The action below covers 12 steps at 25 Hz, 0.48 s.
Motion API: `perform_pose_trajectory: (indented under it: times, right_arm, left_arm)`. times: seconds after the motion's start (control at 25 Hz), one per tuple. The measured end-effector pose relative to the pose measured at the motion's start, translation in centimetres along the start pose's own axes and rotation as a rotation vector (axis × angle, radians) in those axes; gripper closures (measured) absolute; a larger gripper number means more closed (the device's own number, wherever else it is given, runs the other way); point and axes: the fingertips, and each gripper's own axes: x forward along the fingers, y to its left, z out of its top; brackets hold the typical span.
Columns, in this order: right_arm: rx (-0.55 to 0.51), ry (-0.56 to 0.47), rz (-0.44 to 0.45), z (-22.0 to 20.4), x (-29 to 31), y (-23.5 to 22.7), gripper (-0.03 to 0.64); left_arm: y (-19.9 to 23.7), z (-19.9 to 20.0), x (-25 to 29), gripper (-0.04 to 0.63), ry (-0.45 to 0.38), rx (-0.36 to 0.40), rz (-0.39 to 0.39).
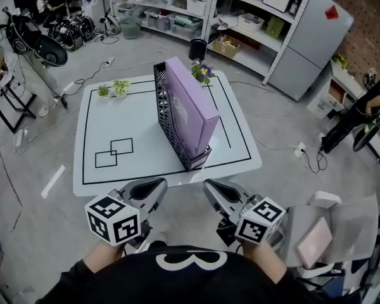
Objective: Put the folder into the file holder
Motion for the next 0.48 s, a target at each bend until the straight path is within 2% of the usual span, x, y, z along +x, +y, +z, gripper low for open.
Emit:
perform_pose_trajectory:
  times: [0.24,0.48]
  right_arm:
    - [-0.042,-0.019,0.101,0.3,-3.3,2.2,0.614]
    - [-0.078,0.002,0.133,-0.4,-5.5,3.2,0.614]
  left_arm:
    - [-4.6,-0.6,-0.3,0.589,-0.029,0.031,0.014]
    - [-8.0,-1.9,-1.2,0.59,-0.052,0.083,0.044]
